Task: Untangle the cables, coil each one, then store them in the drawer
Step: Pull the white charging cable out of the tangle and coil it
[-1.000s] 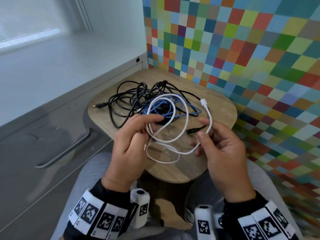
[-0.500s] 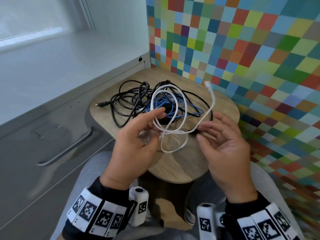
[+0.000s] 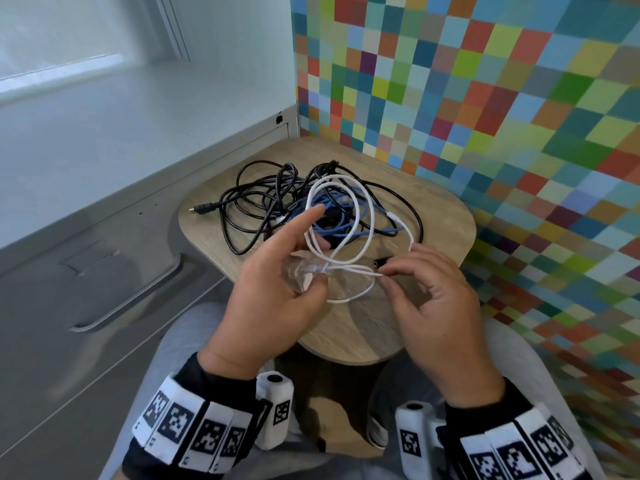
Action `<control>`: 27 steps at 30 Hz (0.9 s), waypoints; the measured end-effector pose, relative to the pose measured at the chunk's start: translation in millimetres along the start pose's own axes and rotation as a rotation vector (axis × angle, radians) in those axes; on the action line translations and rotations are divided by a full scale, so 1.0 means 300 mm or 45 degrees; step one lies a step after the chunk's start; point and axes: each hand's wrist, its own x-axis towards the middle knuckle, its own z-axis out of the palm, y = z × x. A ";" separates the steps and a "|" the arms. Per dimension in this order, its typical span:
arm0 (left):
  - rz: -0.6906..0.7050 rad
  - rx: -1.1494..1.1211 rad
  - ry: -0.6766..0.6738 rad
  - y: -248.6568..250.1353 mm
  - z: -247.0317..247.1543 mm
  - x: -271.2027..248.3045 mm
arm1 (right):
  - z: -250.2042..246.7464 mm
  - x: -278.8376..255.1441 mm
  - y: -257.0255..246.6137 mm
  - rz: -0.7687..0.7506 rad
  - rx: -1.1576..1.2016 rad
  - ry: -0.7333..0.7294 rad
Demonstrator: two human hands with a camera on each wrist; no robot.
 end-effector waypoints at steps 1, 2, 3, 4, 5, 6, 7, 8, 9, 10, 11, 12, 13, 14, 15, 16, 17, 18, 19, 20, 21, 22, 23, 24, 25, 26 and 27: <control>-0.004 0.025 0.004 0.002 -0.001 0.000 | -0.002 0.000 -0.001 0.001 -0.012 0.016; -0.011 0.032 0.013 0.002 0.000 0.000 | -0.005 0.001 -0.004 0.020 -0.028 0.034; -0.022 0.024 0.021 0.001 0.001 0.000 | -0.007 0.001 -0.009 0.036 -0.046 0.049; -0.031 0.003 0.021 0.000 0.004 -0.001 | -0.008 0.000 -0.016 0.040 -0.061 0.054; -0.036 -0.025 0.015 0.003 0.009 -0.004 | -0.006 0.001 -0.025 0.033 -0.072 0.047; -0.036 -0.057 0.003 0.006 0.016 -0.007 | -0.002 0.000 -0.037 0.024 -0.077 0.031; -0.037 -0.097 -0.007 0.010 0.024 -0.012 | 0.004 -0.002 -0.048 0.014 -0.077 0.014; -0.045 -0.143 -0.010 0.014 0.034 -0.016 | 0.010 -0.004 -0.056 0.006 -0.073 0.002; -0.054 -0.186 -0.004 0.016 0.041 -0.019 | 0.014 -0.006 -0.062 0.005 -0.063 -0.002; -0.062 -0.217 0.010 0.014 0.047 -0.021 | 0.017 -0.008 -0.065 0.011 -0.049 0.003; -0.068 -0.237 0.026 0.011 0.048 -0.021 | 0.018 -0.010 -0.064 0.021 -0.034 0.013; -0.073 -0.247 0.040 0.007 0.047 -0.017 | 0.018 -0.009 -0.063 0.031 -0.022 0.026; -0.075 -0.247 0.043 0.004 0.043 -0.013 | 0.017 -0.009 -0.063 0.040 -0.014 0.038; -0.074 -0.243 0.038 0.002 0.040 -0.008 | 0.015 -0.008 -0.064 0.047 -0.011 0.045; -0.073 -0.234 0.033 0.003 0.037 -0.005 | 0.015 -0.010 -0.067 0.051 -0.010 0.047; -0.069 -0.228 0.038 0.006 0.037 -0.002 | 0.016 -0.011 -0.071 0.052 -0.011 0.042; -0.063 -0.228 0.054 0.012 0.036 -0.001 | 0.017 -0.012 -0.074 0.050 -0.008 0.032; -0.058 -0.235 0.081 0.016 0.036 -0.001 | 0.019 -0.013 -0.077 0.043 0.004 0.023; -0.059 -0.243 0.116 0.019 0.036 -0.002 | 0.020 -0.014 -0.079 0.034 0.027 0.016; -0.059 -0.248 0.155 0.019 0.037 -0.002 | 0.020 -0.014 -0.080 0.023 0.056 0.015; -0.056 -0.256 0.194 0.018 0.038 -0.003 | 0.020 -0.013 -0.078 0.012 0.080 0.020; -0.054 -0.270 0.221 0.014 0.039 -0.003 | 0.021 -0.014 -0.077 -0.001 0.094 0.024; -0.053 -0.274 0.237 0.011 0.040 -0.004 | 0.022 -0.014 -0.077 -0.018 0.098 0.024; -0.052 -0.269 0.237 0.010 0.043 -0.004 | 0.025 -0.013 -0.078 -0.038 0.103 0.016; -0.044 -0.260 0.220 0.009 0.044 -0.004 | 0.028 -0.015 -0.079 -0.057 0.116 0.004; -0.034 -0.256 0.194 0.008 0.044 -0.003 | 0.030 -0.016 -0.079 -0.075 0.137 -0.011; -0.026 -0.252 0.175 0.012 0.042 -0.003 | 0.033 -0.018 -0.078 -0.084 0.162 -0.027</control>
